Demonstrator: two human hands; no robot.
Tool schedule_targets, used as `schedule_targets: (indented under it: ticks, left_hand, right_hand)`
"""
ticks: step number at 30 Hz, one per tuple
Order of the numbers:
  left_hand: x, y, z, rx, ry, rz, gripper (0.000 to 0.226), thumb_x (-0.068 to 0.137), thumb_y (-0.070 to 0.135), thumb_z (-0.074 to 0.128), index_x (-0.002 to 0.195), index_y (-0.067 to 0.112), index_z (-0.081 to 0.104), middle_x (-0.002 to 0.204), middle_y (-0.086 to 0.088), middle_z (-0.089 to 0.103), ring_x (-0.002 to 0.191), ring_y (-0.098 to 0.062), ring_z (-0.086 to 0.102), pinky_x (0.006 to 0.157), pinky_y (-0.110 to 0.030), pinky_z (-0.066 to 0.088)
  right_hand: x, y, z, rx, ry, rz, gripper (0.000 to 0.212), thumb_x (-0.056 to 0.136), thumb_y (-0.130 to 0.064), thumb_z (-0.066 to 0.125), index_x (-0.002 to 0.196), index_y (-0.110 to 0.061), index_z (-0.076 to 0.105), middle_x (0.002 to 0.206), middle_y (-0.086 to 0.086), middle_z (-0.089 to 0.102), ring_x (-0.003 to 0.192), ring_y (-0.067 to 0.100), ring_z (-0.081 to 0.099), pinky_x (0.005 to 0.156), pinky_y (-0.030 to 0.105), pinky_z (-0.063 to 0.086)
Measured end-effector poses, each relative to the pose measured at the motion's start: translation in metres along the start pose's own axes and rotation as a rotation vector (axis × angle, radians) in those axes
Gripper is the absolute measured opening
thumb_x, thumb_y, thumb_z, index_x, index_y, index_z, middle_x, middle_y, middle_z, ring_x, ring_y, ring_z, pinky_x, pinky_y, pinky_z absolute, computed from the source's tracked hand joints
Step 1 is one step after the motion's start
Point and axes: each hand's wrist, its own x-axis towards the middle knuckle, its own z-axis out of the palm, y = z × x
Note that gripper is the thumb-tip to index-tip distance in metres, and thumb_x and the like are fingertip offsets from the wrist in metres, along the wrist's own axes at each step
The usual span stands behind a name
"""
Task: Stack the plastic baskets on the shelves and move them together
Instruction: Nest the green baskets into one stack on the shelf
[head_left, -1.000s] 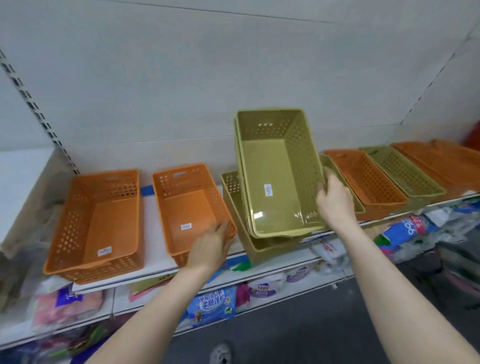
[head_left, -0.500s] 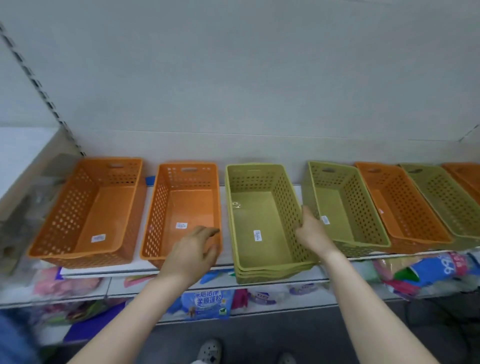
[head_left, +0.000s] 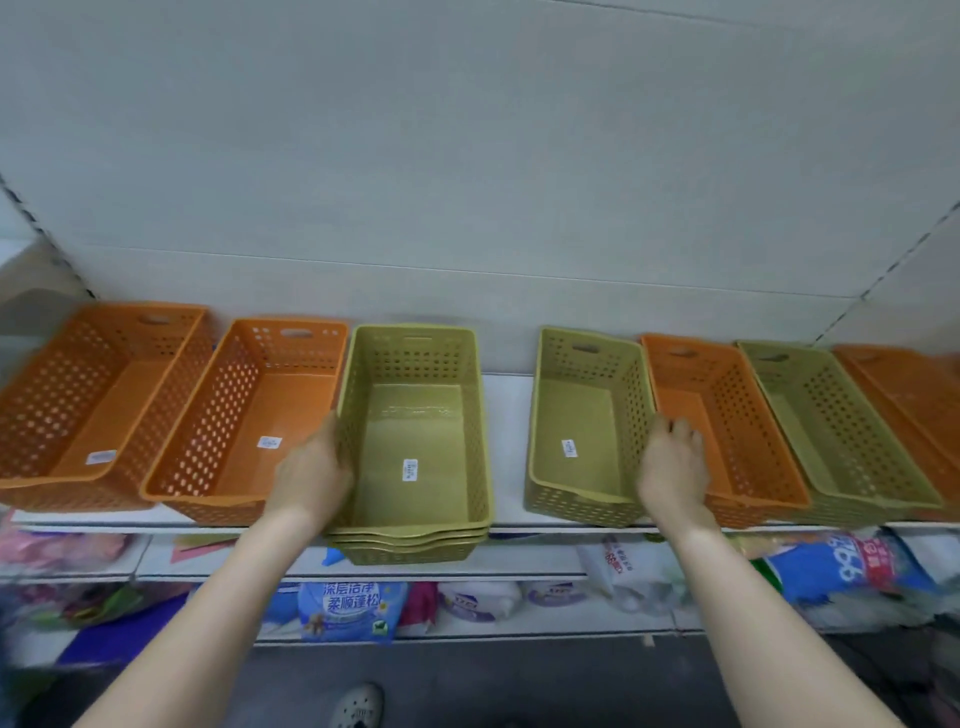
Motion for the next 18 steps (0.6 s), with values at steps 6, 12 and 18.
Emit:
schedule_targets:
  ticks: [6,12,18]
  left_hand:
    - [-0.013,0.009,0.000,0.022,0.012,-0.127,0.051,0.088,-0.001,0.045,0.138,0.009,0.041,0.121,-0.026,0.062,0.107,-0.043,0.060,0.085,-0.044,0.046]
    - [-0.031,0.012,0.008,0.002,0.040,-0.186,0.052,0.095,0.009,0.042,0.146,0.015,0.032,0.125,-0.026,0.061,0.107,-0.042,0.061,0.086,-0.045,0.049]
    - [-0.030,0.011,0.007,0.015,0.061,-0.176,0.053,0.096,0.010,0.041,0.147,0.019,0.031,0.124,-0.025,0.062,0.105,-0.042,0.062,0.086,-0.045,0.049]
  right_hand:
    - [0.026,0.020,0.004,-0.003,-0.057,-0.011,0.045,0.089,0.008,0.049,0.133,-0.002,0.047,0.126,0.020,0.054,0.119,0.038,0.052,0.090,0.044,0.047]
    - [0.019,0.024,0.002,-0.038,-0.001,-0.065,0.048,0.088,0.004,0.054,0.135,-0.005,0.046,0.135,0.017,0.053,0.128,0.034,0.043,0.096,0.041,0.045]
    - [-0.014,-0.004,0.010,0.136,-0.134,-0.409,0.048,0.100,-0.035,0.036,0.142,-0.013,0.046,0.147,0.013,0.047,0.141,0.030,0.034,0.113,0.044,0.033]
